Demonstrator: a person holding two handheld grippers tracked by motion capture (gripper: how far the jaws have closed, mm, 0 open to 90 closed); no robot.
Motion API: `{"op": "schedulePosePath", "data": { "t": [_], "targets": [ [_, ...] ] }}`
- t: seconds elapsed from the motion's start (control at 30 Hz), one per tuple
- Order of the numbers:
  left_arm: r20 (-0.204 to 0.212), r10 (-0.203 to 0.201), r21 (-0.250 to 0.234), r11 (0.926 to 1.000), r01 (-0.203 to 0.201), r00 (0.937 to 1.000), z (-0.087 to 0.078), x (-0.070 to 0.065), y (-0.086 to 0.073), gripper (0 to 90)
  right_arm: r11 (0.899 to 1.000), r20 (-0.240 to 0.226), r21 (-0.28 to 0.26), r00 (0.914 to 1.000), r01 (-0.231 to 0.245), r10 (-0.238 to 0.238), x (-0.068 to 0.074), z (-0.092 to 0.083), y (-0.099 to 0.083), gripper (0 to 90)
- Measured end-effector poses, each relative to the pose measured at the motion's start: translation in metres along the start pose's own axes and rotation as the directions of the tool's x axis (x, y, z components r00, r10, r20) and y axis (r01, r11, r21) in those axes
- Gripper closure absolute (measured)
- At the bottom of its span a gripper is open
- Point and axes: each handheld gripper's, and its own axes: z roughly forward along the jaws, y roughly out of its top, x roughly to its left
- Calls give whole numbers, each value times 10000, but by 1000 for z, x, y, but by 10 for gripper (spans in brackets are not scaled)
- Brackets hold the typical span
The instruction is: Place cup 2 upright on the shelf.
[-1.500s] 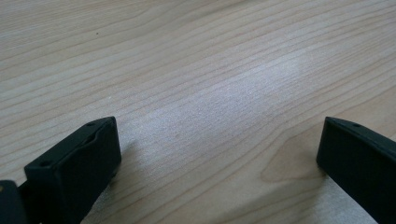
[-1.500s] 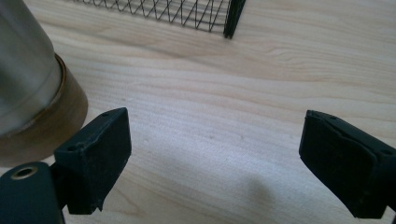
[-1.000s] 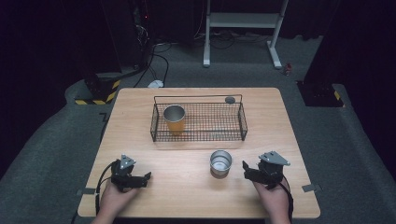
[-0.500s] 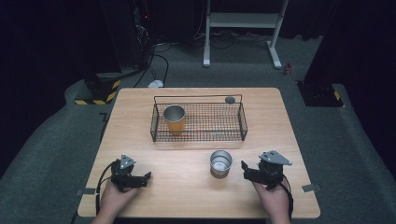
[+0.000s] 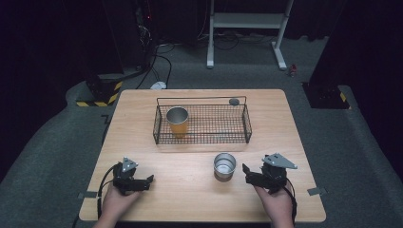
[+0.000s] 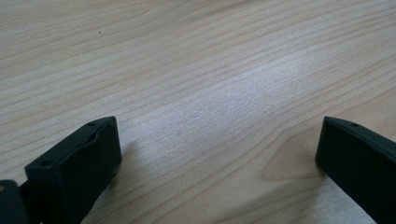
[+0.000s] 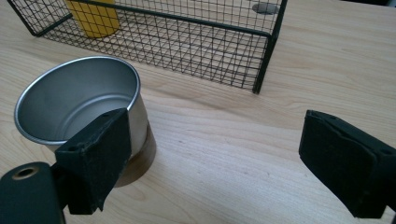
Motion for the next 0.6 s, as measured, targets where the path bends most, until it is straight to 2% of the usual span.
{"op": "schedulePosePath", "data": {
  "t": [0.27, 0.6],
  "targets": [
    [4, -50, -9, 10000, 50, 10000, 0, 0, 0, 7, 9995, -448, -217, 9987, 223, -232, 15, 3, 4, 96],
    [16, -65, -53, 10000, 66, 10000, -1, 0, -1, 7, 9984, -698, -361, 9965, 433, -457, 31, 5, 9, 96]
  ]
}}
